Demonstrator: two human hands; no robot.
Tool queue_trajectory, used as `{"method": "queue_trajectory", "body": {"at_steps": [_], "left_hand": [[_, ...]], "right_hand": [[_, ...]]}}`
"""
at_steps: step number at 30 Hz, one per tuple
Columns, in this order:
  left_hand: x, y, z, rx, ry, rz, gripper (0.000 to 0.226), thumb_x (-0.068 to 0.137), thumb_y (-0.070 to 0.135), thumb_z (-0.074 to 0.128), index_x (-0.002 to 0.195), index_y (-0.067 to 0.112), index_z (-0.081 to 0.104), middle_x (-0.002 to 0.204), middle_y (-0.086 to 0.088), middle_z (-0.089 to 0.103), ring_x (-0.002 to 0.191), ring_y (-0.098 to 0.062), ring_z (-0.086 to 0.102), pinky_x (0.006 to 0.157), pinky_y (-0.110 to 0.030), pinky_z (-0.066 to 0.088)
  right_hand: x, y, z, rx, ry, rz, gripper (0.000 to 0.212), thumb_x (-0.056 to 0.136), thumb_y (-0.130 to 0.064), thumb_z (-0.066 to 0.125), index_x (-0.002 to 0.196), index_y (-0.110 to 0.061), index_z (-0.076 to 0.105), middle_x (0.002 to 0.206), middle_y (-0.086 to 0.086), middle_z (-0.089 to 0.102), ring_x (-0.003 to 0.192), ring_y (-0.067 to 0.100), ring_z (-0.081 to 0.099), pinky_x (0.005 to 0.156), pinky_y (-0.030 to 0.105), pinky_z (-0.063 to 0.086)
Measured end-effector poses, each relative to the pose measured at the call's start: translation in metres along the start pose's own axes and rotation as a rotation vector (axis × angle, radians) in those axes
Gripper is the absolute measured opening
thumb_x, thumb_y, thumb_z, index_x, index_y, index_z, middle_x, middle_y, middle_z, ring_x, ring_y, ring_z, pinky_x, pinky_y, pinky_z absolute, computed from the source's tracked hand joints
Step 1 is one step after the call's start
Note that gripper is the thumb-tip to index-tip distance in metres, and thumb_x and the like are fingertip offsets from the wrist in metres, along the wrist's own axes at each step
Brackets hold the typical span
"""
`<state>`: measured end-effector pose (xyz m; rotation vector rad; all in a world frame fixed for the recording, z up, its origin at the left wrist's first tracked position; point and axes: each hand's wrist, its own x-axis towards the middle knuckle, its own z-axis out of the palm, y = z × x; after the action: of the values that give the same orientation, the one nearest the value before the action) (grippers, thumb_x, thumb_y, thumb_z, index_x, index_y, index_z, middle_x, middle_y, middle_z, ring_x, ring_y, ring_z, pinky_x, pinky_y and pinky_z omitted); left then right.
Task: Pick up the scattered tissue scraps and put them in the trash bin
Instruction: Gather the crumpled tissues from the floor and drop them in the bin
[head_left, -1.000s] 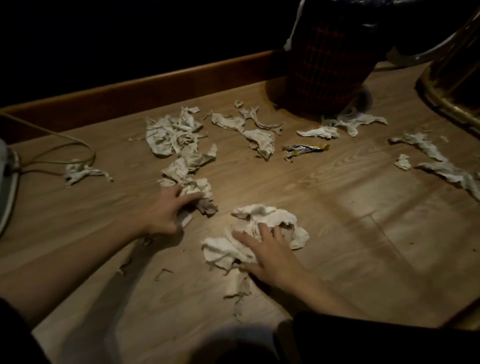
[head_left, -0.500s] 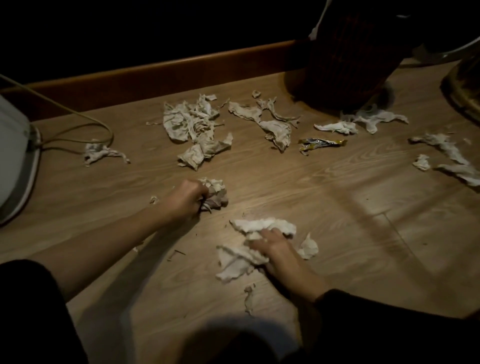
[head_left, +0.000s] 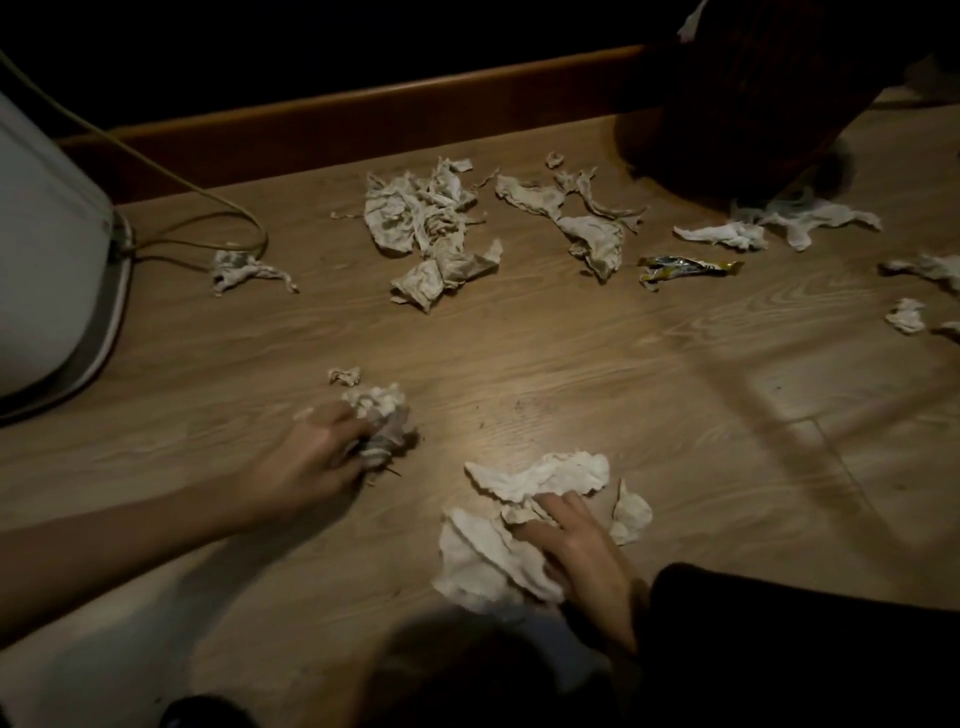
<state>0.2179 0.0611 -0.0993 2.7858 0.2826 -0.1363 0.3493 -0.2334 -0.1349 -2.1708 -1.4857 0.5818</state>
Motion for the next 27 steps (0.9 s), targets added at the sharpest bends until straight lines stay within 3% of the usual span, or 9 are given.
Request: {"method": "queue_trajectory", "body": {"at_steps": [3, 7, 9, 11, 15, 19, 21, 24, 27], "left_hand": [[-0.009, 0.014, 0.024, 0.004, -0.026, -0.021, 0.054, 0.074, 0.044, 0.049, 0.113, 0.008, 0.060, 0.103, -0.018, 0.060, 0.092, -0.033, 0.057, 0.078, -0.035, 0.047], [0.004, 0.019, 0.033, -0.037, 0.102, -0.043, 0.026, 0.074, 0.012, 0.054, 0.093, 0.003, 0.068, 0.084, -0.018, 0.066, 0.078, -0.036, 0.063, 0.065, -0.027, 0.042], [0.015, 0.019, 0.033, -0.051, 0.105, -0.039, 0.026, 0.067, 0.006, 0.056, 0.090, 0.004, 0.069, 0.079, -0.016, 0.067, 0.076, -0.034, 0.064, 0.063, -0.028, 0.039], [0.030, 0.020, 0.029, -0.076, 0.116, -0.069, 0.025, 0.066, 0.007, 0.054, 0.086, 0.004, 0.069, 0.078, -0.016, 0.067, 0.076, -0.033, 0.064, 0.062, -0.026, 0.035], [0.089, 0.037, 0.007, -0.201, 0.202, -0.151, 0.015, 0.071, 0.012, 0.055, 0.077, 0.006, 0.068, 0.078, -0.014, 0.068, 0.075, -0.030, 0.062, 0.061, -0.026, 0.033], [0.184, 0.092, -0.050, -0.244, 0.306, -0.039, 0.013, 0.075, 0.006, 0.064, 0.084, 0.009, 0.073, 0.084, -0.010, 0.073, 0.076, -0.022, 0.065, 0.061, -0.023, 0.039], [0.235, 0.125, -0.093, -0.282, 0.366, 0.020, 0.012, 0.077, 0.011, 0.067, 0.087, 0.013, 0.074, 0.083, 0.000, 0.071, 0.072, -0.013, 0.061, 0.057, -0.017, 0.039], [0.310, 0.173, -0.163, -0.321, 0.499, 0.132, 0.004, 0.076, 0.015, 0.067, 0.075, 0.015, 0.071, 0.075, -0.003, 0.070, 0.078, -0.016, 0.065, 0.059, -0.022, 0.038], [0.377, 0.216, -0.227, -0.505, 0.591, 0.209, 0.015, 0.076, 0.026, 0.065, 0.084, 0.013, 0.065, 0.081, -0.002, 0.070, 0.081, -0.016, 0.066, 0.062, -0.032, 0.050]], "right_hand": [[0.006, 0.006, -0.011, 0.083, 0.014, -0.015, 0.015, 0.085, -0.028, 0.057, 0.096, -0.024, 0.066, 0.100, -0.001, 0.061, 0.092, 0.013, 0.048, 0.075, 0.027, 0.039], [0.031, 0.004, -0.047, 0.477, 0.164, 0.162, 0.013, 0.086, -0.017, 0.062, 0.091, -0.011, 0.072, 0.093, -0.006, 0.070, 0.086, 0.002, 0.064, 0.073, 0.016, 0.048], [0.045, 0.013, -0.067, 0.439, 0.292, 0.180, 0.017, 0.079, -0.019, 0.064, 0.094, -0.015, 0.073, 0.092, -0.010, 0.070, 0.085, 0.004, 0.067, 0.071, 0.015, 0.048], [0.058, 0.030, -0.088, 0.402, 0.340, 0.242, 0.018, 0.078, -0.007, 0.068, 0.093, -0.017, 0.072, 0.089, -0.002, 0.070, 0.084, 0.015, 0.068, 0.068, 0.019, 0.051], [0.085, 0.055, -0.148, 0.293, 0.368, 0.295, 0.011, 0.081, 0.001, 0.064, 0.084, -0.005, 0.073, 0.082, 0.009, 0.071, 0.077, 0.019, 0.065, 0.063, 0.029, 0.052], [0.114, 0.069, -0.234, 0.132, 0.414, 0.263, 0.012, 0.082, -0.008, 0.065, 0.073, -0.001, 0.067, 0.078, 0.017, 0.071, 0.075, 0.026, 0.066, 0.059, 0.033, 0.048], [0.129, 0.068, -0.291, 0.049, 0.443, 0.253, 0.018, 0.082, -0.012, 0.065, 0.067, -0.003, 0.065, 0.072, 0.012, 0.068, 0.068, 0.019, 0.062, 0.055, 0.030, 0.042], [0.151, 0.066, -0.388, 0.020, 0.566, 0.185, 0.023, 0.081, -0.013, 0.064, 0.060, -0.009, 0.057, 0.061, 0.003, 0.057, 0.059, 0.005, 0.049, 0.053, 0.029, 0.035], [0.173, 0.073, -0.478, 0.086, 0.699, 0.102, 0.011, 0.079, -0.019, 0.064, 0.068, -0.021, 0.062, 0.076, 0.002, 0.066, 0.075, 0.011, 0.060, 0.065, 0.031, 0.044]]}}
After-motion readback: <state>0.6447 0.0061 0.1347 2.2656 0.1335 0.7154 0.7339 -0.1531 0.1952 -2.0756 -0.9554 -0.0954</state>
